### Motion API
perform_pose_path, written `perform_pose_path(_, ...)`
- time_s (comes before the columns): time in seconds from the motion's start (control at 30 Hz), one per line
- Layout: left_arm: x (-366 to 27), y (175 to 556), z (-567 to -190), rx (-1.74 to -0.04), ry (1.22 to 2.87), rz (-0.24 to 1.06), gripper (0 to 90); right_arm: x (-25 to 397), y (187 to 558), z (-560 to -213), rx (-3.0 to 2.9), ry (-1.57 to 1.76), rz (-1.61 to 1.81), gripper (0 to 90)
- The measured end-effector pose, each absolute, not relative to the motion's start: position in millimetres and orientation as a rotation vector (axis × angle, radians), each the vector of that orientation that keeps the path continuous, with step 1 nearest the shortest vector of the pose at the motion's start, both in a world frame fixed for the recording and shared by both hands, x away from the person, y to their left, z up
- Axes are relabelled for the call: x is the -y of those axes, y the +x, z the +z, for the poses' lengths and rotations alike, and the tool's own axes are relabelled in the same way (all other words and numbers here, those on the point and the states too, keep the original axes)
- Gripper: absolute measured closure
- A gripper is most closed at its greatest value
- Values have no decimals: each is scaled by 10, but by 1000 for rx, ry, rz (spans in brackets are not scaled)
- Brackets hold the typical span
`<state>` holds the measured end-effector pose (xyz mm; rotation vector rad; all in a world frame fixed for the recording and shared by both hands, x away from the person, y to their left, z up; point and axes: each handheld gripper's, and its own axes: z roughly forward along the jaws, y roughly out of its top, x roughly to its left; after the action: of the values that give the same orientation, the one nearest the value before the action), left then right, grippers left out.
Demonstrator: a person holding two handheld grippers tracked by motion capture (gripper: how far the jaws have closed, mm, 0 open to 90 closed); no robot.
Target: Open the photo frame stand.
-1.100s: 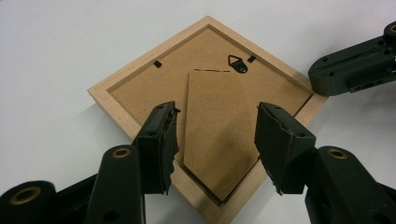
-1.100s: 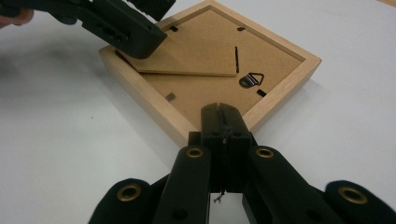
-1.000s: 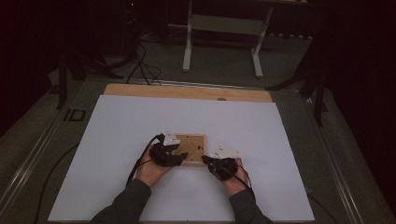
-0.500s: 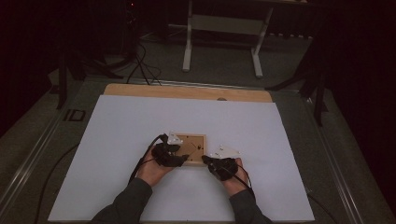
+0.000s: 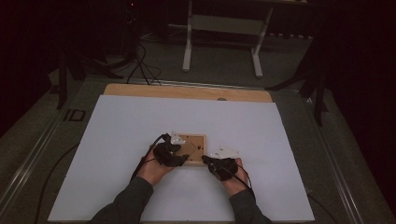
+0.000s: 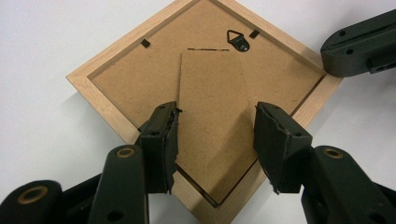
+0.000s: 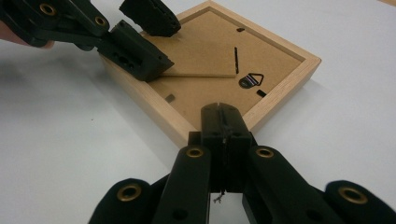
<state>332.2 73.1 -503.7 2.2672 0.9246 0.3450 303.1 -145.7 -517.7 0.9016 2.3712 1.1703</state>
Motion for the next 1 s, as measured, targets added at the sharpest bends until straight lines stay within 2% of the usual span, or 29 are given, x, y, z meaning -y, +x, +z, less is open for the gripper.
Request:
perform_pose_path(0.33, -708, 3326, -4906, -925, 2247, 374, 511, 1456, 3033, -5178, -2372, 899, 1171, 898)
perform_pose_path(0.57, -724, 3340, -4913, -946, 2236, 344, 504, 1455, 3033, -5179, -2370, 897, 1171, 898)
perform_pose_path(0.67, -737, 3329, -4902, -950, 2219, 345, 435, 1456, 3033, -5179, -2370, 898, 1172, 898)
perform_pose_path(0.77, -716, 3308, -4922, -932, 2245, 346, 420, 1455, 3032, -5179, -2370, 899, 1173, 899)
perform_pose_path(0.9, -707, 3317, -4966, -941, 2277, 350, 430, 1455, 3032, -5180, -2370, 899, 1173, 898)
perform_pose_path(1.0, -719, 3347, -4995, -945, 2289, 324, 495, 1454, 3031, -5179, -2370, 900, 1173, 899)
